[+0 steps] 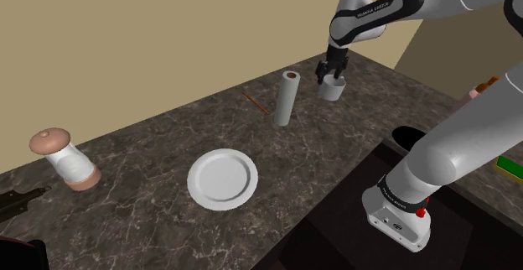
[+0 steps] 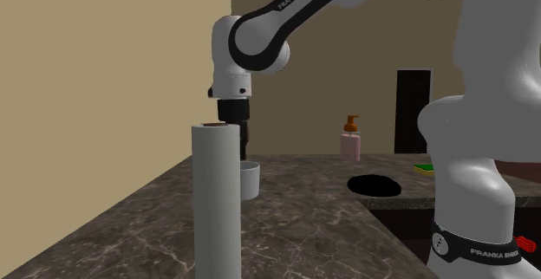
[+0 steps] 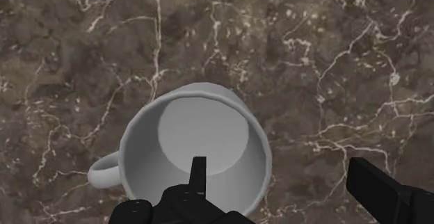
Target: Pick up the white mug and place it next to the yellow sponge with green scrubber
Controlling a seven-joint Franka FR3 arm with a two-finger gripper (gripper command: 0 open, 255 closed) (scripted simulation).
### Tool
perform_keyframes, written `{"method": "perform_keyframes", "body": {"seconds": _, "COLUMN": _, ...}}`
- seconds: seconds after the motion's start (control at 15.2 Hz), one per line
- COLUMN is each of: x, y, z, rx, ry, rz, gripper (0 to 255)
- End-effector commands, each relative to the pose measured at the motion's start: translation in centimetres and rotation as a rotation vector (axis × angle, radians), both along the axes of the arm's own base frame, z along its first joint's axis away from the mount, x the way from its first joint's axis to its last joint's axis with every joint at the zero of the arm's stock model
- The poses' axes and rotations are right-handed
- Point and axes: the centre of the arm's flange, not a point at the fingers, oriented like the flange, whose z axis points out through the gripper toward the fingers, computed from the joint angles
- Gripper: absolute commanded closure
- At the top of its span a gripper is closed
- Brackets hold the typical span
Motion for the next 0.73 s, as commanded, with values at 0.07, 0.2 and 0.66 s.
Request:
{"method": "perform_keyframes", "body": {"seconds": 0.07, "x": 0.4, "y": -0.4, "z": -1.5, "rx": -0.002, "ry": -0.003, "rz": -0.001, "gripper": 0}}
{"method": "perform_keyframes", "body": {"seconds": 0.2, "x": 0.4, "y": -0.4, "z": -2.6, "rx": -0.002, "ry": -0.003, "rz": -0.001, "gripper": 0}}
{"method": "perform_keyframes", "body": {"seconds": 0.66, "x": 0.3, "y": -0.5, "z": -4.5, "rx": -0.002, "ry": -0.003, "rz": -0.001, "gripper": 0}}
